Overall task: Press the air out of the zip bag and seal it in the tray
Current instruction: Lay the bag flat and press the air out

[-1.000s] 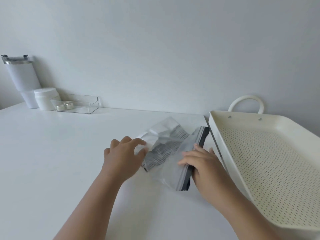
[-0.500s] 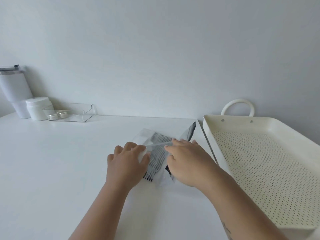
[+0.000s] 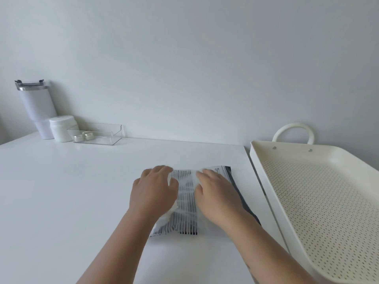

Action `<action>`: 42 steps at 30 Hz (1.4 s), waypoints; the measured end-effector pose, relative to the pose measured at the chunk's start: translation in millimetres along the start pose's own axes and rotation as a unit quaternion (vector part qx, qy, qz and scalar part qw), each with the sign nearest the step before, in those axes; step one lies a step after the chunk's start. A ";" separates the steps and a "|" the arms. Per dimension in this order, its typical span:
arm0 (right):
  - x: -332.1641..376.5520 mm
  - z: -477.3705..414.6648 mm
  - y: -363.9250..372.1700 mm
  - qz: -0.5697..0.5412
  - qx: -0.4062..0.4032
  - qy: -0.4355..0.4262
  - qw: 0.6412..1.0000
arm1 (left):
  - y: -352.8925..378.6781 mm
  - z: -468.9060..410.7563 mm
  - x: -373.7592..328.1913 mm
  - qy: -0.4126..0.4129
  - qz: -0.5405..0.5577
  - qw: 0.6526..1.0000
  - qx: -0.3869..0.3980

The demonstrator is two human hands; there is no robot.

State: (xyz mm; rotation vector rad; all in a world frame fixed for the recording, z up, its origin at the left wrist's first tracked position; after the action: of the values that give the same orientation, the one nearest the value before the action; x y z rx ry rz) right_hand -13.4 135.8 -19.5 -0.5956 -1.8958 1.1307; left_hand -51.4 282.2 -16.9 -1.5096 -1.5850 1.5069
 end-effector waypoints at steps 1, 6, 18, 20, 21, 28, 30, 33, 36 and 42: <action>4.1 -8.0 6.1 -0.021 0.004 -0.003 1.000 | 4.1 -7.2 -0.7 0.008 -0.001 1.000 0.020; 14.9 -43.2 41.7 -0.035 0.074 -0.004 0.997 | 37.5 -18.8 5.4 0.017 0.026 0.987 0.158; -11.7 -48.3 70.3 -0.002 0.104 0.004 0.995 | 53.5 -7.9 5.7 0.058 -0.141 0.974 0.167; -13.8 -48.3 72.3 0.002 0.108 0.006 0.994 | 53.5 -7.4 3.7 0.064 -0.156 0.971 0.169; -14.4 -48.7 73.2 0.002 0.109 0.007 0.994 | 53.2 -7.1 3.0 0.066 -0.159 0.971 0.168; -18.2 -50.0 75.1 0.025 0.101 0.010 0.994 | 52.7 -6.3 0.6 0.071 -0.190 0.964 0.169; -18.2 -49.9 74.9 0.028 0.097 0.011 0.995 | 50.9 -7.5 0.5 0.056 -0.161 0.972 0.164; -18.5 -49.3 76.6 0.029 0.105 0.015 0.994 | 49.3 -8.1 -0.4 0.049 -0.146 0.976 0.153; -18.5 -49.0 78.2 0.028 0.117 0.018 0.993 | 49.2 -8.6 0.4 0.046 -0.144 0.977 0.148; -18.6 -49.6 79.5 0.015 0.121 0.017 0.992 | 50.4 -8.7 0.8 0.040 -0.142 0.977 0.157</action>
State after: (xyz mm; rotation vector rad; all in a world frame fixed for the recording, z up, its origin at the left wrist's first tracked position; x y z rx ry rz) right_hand 37.1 184.5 -84.3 -0.5047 -1.6932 1.3365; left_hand -25.0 275.3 -60.2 -1.1034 -1.3728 1.4332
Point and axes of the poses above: each hand's wrist, its own z-axis away from the middle knuckle, its own y-axis out of the palm, x = y × z, the point moved 8 cm from there along -z, towards the middle knuckle, and after that the axes turned 6 degrees about -z, right-handed, at the moved point
